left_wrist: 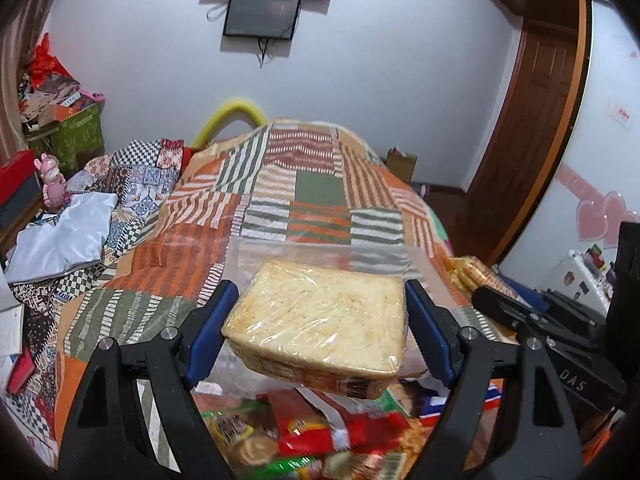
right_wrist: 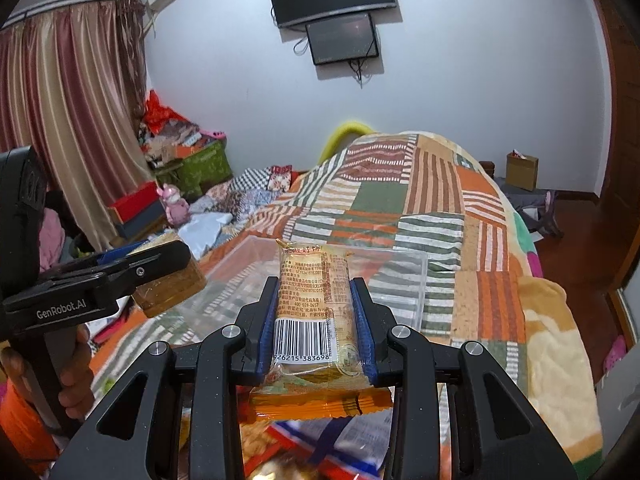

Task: Organize snacks
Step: 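Carry bread slice and cracker pack into the clear box and open both tools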

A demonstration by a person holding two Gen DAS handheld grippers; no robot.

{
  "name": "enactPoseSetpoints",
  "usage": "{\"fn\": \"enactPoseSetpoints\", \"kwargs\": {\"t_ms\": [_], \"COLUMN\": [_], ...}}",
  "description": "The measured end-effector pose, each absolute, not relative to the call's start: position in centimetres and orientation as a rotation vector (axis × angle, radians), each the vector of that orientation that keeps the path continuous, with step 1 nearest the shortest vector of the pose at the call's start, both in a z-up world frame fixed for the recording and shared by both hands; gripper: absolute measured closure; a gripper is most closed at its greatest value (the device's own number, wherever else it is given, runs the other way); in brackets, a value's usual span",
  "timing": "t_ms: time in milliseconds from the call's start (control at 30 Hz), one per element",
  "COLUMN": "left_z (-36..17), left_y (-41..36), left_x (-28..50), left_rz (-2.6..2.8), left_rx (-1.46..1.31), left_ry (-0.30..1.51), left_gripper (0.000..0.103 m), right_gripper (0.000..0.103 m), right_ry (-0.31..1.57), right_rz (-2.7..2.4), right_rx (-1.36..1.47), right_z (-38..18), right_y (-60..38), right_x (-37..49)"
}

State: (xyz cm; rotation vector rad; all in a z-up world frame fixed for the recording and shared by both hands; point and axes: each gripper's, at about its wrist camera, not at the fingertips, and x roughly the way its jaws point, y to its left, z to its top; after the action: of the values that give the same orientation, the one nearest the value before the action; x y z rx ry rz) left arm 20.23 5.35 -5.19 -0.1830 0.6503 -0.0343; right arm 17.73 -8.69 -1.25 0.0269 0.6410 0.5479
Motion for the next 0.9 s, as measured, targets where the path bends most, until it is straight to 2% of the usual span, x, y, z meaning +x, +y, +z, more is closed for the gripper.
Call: {"fn": "enactPoseSetpoints", "kwargs": {"t_ms": [467,900], "left_z": [-10.5,-13.1], "left_y": [6.4,5.7], "left_x": [28.4,29.5], "left_rz": [-0.058,-0.062], "left_rx": [-0.168,-0.100], "left_ry": [0.900,1.007], "left_gripper": [0.020,0.020], "right_gripper": [0.072,0.071], "right_ry": [0.828,0.959], "right_rz": [0.550,0.549], "right_rx": [-0.060,-0.120], "right_z": [-5.5,-8.0], "right_y": [-6.7,-6.0], "right_x": [23.1,24.5]}}
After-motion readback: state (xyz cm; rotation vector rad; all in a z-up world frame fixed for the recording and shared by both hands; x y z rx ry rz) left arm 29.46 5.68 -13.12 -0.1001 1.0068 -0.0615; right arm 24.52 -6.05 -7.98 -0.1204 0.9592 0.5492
